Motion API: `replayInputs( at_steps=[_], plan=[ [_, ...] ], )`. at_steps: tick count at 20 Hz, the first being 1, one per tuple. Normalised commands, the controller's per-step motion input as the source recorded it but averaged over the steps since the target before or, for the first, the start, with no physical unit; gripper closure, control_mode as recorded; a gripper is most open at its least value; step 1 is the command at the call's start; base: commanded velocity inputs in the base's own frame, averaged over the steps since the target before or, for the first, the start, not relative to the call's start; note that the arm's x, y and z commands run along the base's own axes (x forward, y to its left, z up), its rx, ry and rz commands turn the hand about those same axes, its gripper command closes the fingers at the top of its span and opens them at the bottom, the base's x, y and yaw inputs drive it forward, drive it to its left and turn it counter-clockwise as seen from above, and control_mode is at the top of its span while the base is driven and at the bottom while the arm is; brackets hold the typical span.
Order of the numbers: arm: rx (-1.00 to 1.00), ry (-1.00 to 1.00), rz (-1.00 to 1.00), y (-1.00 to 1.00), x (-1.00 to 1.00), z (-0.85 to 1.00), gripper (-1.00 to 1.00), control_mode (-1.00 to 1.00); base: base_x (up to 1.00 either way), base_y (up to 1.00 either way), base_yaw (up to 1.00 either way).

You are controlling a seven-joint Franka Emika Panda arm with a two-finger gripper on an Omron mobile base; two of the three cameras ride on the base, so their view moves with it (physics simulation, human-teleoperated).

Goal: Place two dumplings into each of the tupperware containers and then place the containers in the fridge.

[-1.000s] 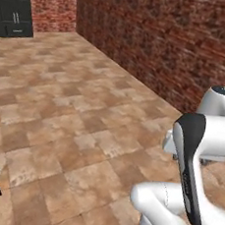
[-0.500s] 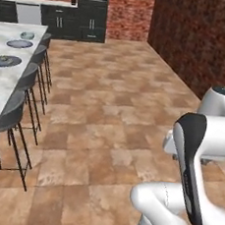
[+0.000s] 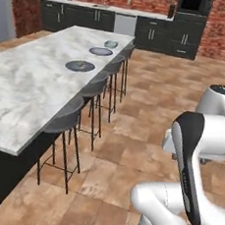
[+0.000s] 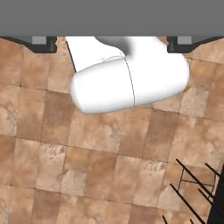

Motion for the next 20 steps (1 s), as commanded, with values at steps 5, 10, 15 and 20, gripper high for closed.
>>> replayInputs(
  at_steps=[5,10,15,20],
  plan=[
    [0.00,0.00,0.00,0.00,0.00,0.00,-1.00,1.00,0.79,-0.72,0.62],
    [0.00,0.00,0.00,0.00,0.00,0.00,-1.00,1.00,0.07,-0.71,0.77],
    [0.00,0.00,0.00,0.00,0.00,0.00,-1.00,1.00,0.00,-0.82,0.69],
    [0.00,0.00,0.00,0.00,0.00,0.00,-1.00,1.00,0.03,-0.81,0.56]
  ],
)
